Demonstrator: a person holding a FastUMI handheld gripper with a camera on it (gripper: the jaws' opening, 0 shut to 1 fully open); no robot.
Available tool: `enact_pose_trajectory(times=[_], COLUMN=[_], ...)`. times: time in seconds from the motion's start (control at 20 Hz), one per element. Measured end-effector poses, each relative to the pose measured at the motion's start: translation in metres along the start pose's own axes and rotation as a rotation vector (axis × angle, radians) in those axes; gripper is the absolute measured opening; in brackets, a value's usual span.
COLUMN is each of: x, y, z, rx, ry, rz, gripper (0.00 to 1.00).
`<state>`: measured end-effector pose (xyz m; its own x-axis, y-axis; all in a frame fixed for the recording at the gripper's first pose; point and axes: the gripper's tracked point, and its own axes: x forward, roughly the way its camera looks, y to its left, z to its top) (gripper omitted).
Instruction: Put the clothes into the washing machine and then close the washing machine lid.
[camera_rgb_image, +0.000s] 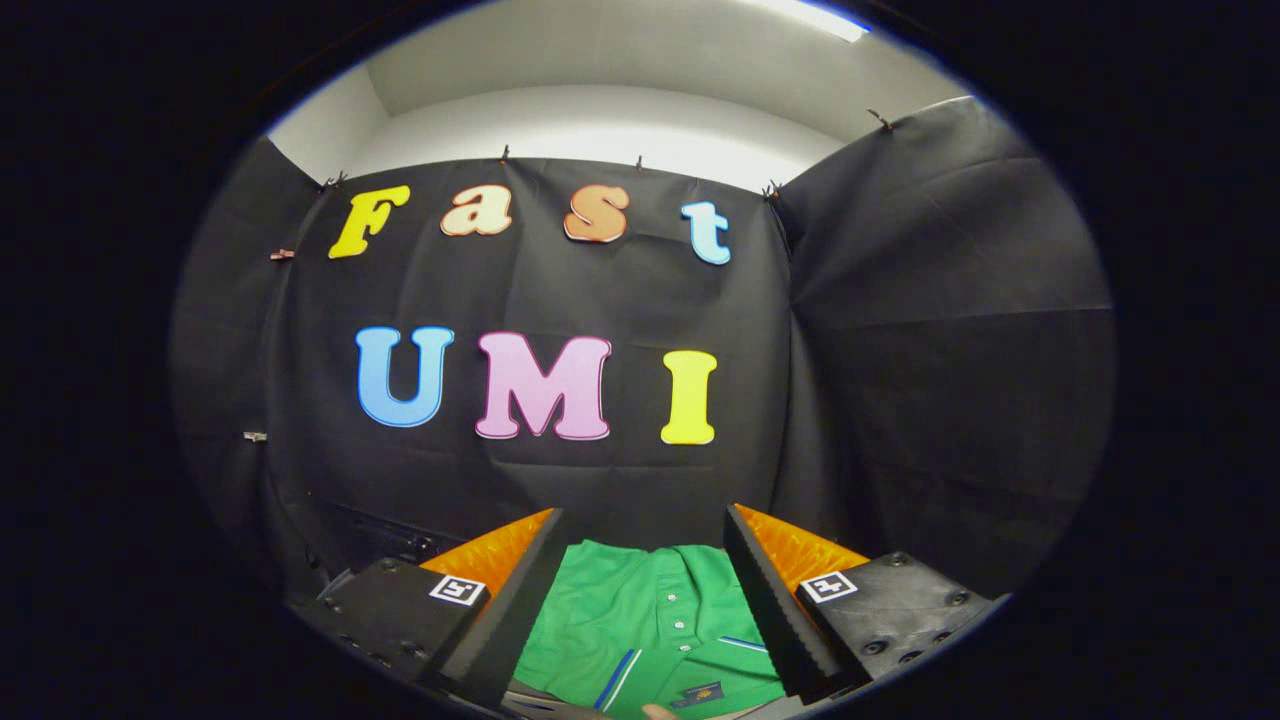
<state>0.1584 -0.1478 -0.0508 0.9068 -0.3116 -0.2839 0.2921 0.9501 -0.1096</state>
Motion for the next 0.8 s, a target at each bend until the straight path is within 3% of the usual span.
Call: enact_pose_trajectory(times=[0.35, 0.8], x=[0.065, 0.102], y=[-0.018, -0.035], z=[-0.061, -0.135], rx=[-0.003, -0.007], ry=[0.232, 0.467], rz=[-0.036, -0.065], gripper=[0.98, 0.99])
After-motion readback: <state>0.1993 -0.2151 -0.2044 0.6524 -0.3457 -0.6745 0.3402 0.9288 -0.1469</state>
